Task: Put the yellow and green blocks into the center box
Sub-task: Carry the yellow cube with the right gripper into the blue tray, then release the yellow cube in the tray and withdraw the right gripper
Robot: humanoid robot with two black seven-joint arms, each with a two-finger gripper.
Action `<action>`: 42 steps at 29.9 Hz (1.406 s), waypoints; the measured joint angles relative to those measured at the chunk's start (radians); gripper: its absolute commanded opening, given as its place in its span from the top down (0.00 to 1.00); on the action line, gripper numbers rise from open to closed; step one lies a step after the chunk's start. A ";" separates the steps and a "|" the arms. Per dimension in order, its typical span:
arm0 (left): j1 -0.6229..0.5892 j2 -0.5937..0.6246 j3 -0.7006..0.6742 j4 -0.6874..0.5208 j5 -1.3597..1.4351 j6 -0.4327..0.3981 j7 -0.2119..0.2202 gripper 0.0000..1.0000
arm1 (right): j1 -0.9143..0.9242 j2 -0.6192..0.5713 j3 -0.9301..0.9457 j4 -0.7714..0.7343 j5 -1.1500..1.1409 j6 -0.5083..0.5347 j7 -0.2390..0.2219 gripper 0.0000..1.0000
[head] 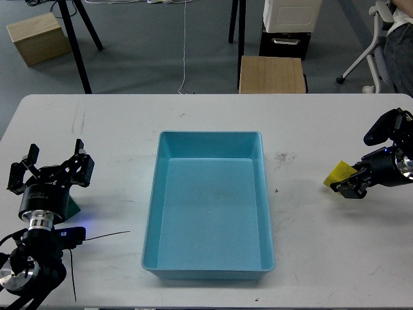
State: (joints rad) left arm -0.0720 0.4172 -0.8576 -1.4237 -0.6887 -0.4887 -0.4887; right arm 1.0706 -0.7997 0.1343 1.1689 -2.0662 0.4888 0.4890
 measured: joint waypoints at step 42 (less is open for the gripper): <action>0.000 0.006 -0.034 0.014 0.000 0.000 0.000 0.00 | 0.396 0.692 -0.413 -0.024 0.003 0.000 0.000 0.84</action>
State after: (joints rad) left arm -0.0721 0.4234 -0.8912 -1.4097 -0.6888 -0.4887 -0.4887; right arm 1.4668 -0.1077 -0.2787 1.1453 -2.0631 0.4887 0.4886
